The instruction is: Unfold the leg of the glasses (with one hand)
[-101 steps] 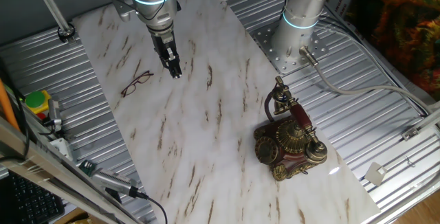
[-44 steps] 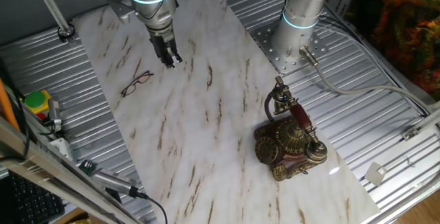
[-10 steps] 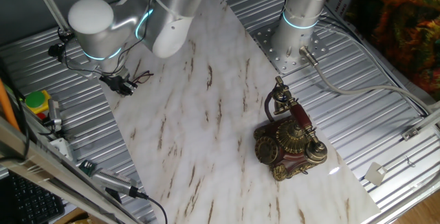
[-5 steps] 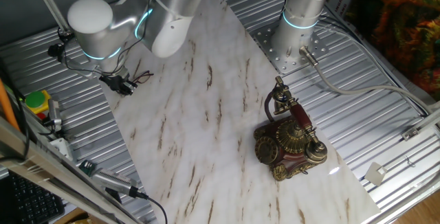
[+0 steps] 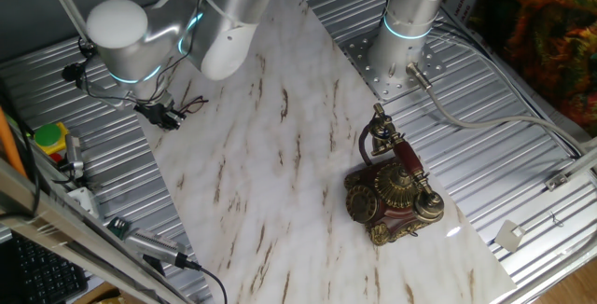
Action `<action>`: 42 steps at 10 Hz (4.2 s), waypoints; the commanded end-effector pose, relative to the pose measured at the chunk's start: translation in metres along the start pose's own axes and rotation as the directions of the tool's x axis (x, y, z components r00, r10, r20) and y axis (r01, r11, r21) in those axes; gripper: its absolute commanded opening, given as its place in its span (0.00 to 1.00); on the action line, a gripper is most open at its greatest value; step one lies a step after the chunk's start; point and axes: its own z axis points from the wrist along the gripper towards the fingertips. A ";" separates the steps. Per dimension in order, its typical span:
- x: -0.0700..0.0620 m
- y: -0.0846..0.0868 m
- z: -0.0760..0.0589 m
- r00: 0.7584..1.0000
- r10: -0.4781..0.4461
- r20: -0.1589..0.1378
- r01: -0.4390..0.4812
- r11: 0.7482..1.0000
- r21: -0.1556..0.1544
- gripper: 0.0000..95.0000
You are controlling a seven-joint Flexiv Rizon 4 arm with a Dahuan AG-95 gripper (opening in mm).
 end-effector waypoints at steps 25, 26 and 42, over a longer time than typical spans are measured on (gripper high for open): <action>0.001 0.002 0.006 0.998 -0.056 -0.005 0.056 0.998 0.018 0.20; 0.001 0.002 0.006 0.998 -0.058 -0.005 0.058 0.998 0.020 0.20; -0.005 0.002 0.011 0.998 -0.066 0.006 0.066 0.998 0.023 0.20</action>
